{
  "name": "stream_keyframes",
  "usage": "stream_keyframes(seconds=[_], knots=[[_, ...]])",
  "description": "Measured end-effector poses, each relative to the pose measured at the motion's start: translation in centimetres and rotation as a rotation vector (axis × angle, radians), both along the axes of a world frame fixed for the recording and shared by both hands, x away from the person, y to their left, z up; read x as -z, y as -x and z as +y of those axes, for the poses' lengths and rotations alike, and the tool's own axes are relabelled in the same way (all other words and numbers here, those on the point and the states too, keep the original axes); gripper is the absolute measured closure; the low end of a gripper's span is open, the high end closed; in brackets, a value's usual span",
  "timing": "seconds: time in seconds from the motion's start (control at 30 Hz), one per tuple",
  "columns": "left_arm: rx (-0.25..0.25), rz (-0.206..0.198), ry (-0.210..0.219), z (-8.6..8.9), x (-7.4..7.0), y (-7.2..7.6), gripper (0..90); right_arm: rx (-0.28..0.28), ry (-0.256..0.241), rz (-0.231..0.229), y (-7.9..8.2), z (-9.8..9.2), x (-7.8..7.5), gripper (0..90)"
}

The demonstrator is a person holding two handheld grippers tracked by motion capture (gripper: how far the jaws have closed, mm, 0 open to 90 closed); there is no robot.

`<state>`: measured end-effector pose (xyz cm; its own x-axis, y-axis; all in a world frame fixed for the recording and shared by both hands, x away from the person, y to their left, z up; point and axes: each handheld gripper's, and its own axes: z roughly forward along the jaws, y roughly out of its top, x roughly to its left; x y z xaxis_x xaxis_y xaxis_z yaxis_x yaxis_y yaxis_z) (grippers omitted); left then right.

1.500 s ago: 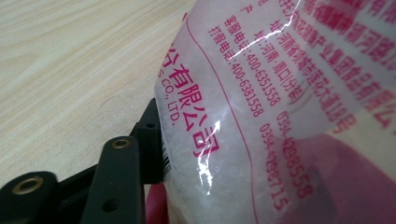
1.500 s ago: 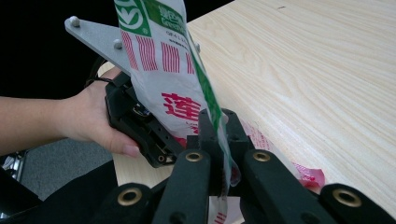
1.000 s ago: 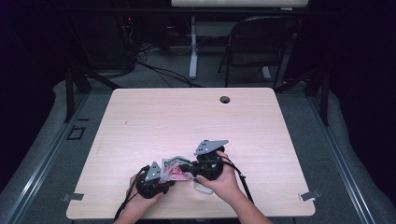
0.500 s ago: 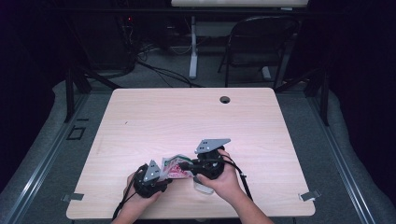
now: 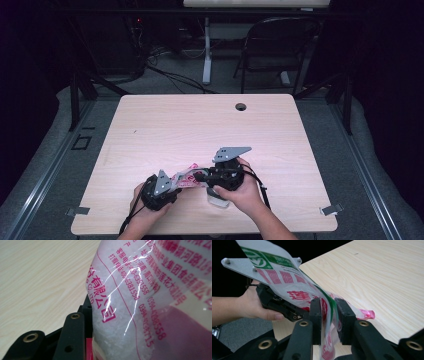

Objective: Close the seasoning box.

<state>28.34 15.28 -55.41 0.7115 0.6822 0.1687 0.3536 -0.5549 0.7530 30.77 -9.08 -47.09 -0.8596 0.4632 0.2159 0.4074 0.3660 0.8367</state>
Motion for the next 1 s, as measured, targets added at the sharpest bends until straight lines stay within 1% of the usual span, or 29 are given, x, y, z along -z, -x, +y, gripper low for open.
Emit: stream_keyframes(seconds=[0.07, 0.13, 0.17, 0.23, 0.37, 0.4, 0.47, 0.57, 0.63, 0.67, 0.7, 0.77, 0.83, 0.9, 1.0], knots=[[-0.007, -0.012, -0.007, -0.1, -0.1, 0.0, 62.5, 0.005, -0.001, -0.003, 0.0, -0.3, -0.1, 73.7], [-0.01, -0.015, -0.012, -0.1, -0.3, 0.0, 62.6, 0.012, -0.008, -0.003, 0.1, -0.6, -0.1, 73.4], [-0.017, -0.022, -0.014, -0.2, -0.3, 0.0, 62.6, 0.013, -0.002, -0.007, 0.1, -0.7, -0.1, 73.1], [-0.019, -0.033, -0.032, -0.4, -0.4, 0.0, 62.6, 0.022, -0.013, -0.009, 0.1, -1.0, -0.2, 71.2], [-0.023, -0.075, -0.065, -0.9, -0.9, 0.0, 62.7, 0.025, -0.019, -0.016, 0.3, -1.7, -0.3, 69.3], [-0.024, -0.087, -0.07, -1.0, -1.0, 0.0, 62.7, 0.029, -0.03, -0.014, 0.4, -1.9, -0.3, 67.9], [-0.022, -0.106, -0.096, -1.2, -1.2, 0.0, 62.7, 0.041, -0.034, -0.019, 0.5, -2.3, -0.1, 66.5], [-0.036, -0.123, -0.108, -1.6, -1.4, 0.0, 62.7, 0.056, -0.056, -0.016, 0.6, -3.1, 0.2, 66.0], [-0.042, -0.145, -0.126, -1.8, -1.5, 0.0, 62.7, 0.068, -0.064, -0.015, 0.8, -3.5, 0.3, 65.1], [-0.045, -0.158, -0.136, -1.9, -1.6, 0.0, 62.7, 0.071, -0.063, -0.023, 0.9, -3.7, 0.3, 64.9], [-0.044, -0.161, -0.148, -2.0, -1.7, 0.0, 62.7, 0.076, -0.071, -0.026, 1.0, -3.8, 0.4, 64.6], [-0.043, -0.177, -0.157, -2.3, -1.8, -0.1, 62.7, 0.08, -0.073, -0.036, 1.2, -4.2, 0.3, 64.0], [-0.045, -0.188, -0.179, -2.5, -1.9, -0.1, 62.7, 0.084, -0.069, -0.038, 1.3, -4.4, 0.4, 63.7], [-0.045, -0.195, -0.184, -2.8, -1.9, -0.1, 62.7, 0.092, -0.067, -0.044, 1.3, -4.6, 0.4, 63.4], [-0.042, -0.207, -0.196, -3.0, -1.9, -0.2, 62.7, 0.099, -0.07, -0.041, 1.4, -4.9, 0.5, 63.4]])
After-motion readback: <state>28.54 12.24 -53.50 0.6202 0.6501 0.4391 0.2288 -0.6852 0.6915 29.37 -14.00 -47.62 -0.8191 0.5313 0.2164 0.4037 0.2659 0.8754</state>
